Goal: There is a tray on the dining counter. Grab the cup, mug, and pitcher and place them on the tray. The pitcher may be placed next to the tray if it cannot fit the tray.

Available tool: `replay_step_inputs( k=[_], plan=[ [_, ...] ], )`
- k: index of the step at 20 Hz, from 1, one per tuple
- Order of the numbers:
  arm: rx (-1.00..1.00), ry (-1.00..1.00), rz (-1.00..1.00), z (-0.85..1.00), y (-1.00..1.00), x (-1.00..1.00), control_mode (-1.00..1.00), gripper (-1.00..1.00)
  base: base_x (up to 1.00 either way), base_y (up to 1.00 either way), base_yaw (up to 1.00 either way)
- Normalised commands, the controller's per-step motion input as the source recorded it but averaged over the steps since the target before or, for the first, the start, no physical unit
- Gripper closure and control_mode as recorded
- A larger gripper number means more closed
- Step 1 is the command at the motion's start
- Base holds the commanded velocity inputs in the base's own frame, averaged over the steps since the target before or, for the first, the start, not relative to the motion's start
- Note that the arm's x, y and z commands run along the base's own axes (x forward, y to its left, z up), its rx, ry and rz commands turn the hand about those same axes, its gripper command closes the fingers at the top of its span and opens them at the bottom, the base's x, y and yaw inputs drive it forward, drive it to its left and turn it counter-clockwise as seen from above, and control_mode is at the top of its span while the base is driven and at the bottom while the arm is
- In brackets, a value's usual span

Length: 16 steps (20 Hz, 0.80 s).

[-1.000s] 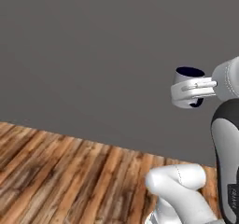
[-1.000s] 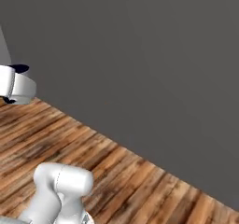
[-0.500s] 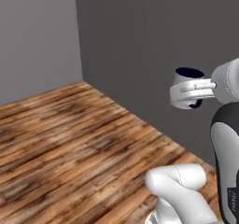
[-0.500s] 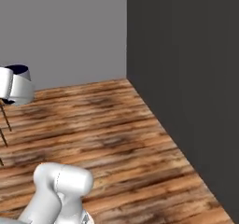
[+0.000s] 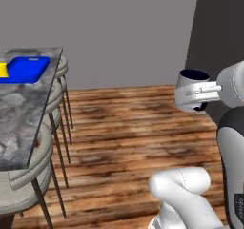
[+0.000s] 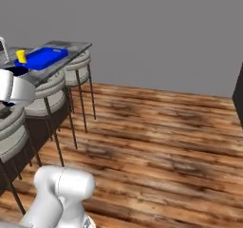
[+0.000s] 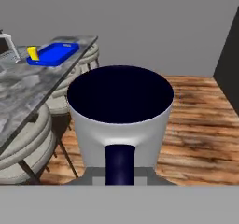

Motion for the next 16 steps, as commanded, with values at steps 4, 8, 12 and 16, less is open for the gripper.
replay_step_inputs(
  k=[4, 8, 12, 16],
  plan=[
    [0.00, 0.00, 0.00, 0.00, 0.00, 0.00, 1.00, 1.00, 0.81, -0.43, 0.64],
    [0.00, 0.00, 0.00, 0.00, 0.00, 0.00, 1.00, 1.00, 0.92, -0.81, 0.45],
    [0.00, 0.00, 0.00, 0.00, 0.00, 0.00, 1.00, 1.00, 0.72, -0.56, 0.59],
    [0.00, 0.00, 0.00, 0.00, 0.00, 0.00, 1.00, 1.00, 0.63, -0.29, 0.78]
  ],
)
